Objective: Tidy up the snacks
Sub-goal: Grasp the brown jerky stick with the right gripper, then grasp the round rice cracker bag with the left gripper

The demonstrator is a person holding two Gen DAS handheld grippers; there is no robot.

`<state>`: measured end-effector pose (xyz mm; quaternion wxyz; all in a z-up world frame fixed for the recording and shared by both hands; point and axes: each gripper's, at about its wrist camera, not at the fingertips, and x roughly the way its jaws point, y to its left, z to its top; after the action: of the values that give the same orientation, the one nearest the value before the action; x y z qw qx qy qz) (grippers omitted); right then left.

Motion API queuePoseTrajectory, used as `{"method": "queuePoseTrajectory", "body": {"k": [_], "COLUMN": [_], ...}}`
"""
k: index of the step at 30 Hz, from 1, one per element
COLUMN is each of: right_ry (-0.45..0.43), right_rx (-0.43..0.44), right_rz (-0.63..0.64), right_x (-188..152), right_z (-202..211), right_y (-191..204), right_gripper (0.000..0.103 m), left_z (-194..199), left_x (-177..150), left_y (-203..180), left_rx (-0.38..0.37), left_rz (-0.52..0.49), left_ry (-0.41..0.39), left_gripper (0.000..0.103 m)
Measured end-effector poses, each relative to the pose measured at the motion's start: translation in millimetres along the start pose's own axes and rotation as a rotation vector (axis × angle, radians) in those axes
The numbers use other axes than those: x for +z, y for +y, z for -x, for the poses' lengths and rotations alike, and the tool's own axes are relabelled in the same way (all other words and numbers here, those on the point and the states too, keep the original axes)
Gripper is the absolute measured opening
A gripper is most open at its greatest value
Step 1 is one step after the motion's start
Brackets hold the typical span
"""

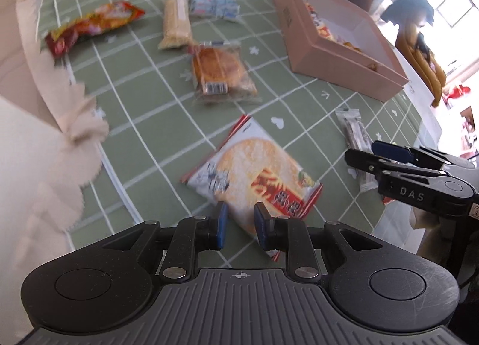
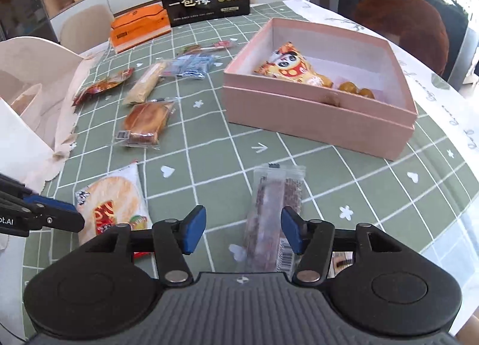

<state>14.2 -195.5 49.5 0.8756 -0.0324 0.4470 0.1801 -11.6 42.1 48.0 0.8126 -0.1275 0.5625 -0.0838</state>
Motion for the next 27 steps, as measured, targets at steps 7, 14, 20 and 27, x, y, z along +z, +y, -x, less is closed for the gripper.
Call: {"method": "queuePoseTrajectory", "body": {"k": [7,14,20,27], "right_ry": [0.015,-0.005,-0.020,-0.025], "right_rx": [-0.036,-0.059,-0.085,-0.095], "right_rz": [-0.061,-0.053,-0.077,-0.085], "right_x": [-9,-5,0,-2], "right_z": [2,5,-6,-5], "right_y": [-17,-11,-9,-13], "right_gripper": [0.056,0.056,0.056,0.056], "left_z": [-25,-46,-57,-72], "left_x": [24,59,57,68], "left_y": [-24,-34,-19,-16], "left_rx": [-0.078,-0.175,-0.279,-0.410], "left_rz": [-0.041,-0.068,-0.011,0.031], "left_ry": [-0.066,-0.130,-0.116,-0.102], "left_gripper": [0.034,0.035,0.035,0.044]}}
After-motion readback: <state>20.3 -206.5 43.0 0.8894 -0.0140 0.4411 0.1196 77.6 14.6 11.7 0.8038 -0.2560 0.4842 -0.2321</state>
